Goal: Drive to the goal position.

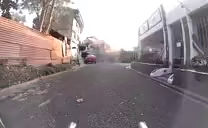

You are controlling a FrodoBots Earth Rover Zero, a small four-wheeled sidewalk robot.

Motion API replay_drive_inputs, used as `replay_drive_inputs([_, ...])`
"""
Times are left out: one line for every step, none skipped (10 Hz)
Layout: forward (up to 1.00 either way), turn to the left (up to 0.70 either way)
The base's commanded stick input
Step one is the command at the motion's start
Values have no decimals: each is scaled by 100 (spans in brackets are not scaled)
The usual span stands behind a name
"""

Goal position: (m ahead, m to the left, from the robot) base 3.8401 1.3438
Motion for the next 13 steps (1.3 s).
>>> replay_drive_inputs([70, 0])
replay_drive_inputs([70, 0])
replay_drive_inputs([70, 0])
replay_drive_inputs([70, 0])
replay_drive_inputs([70, 0])
replay_drive_inputs([70, 0])
replay_drive_inputs([70, 0])
replay_drive_inputs([70, 0])
replay_drive_inputs([70, 0])
replay_drive_inputs([70, 0])
replay_drive_inputs([70, 0])
replay_drive_inputs([70, 0])
replay_drive_inputs([70, 0])
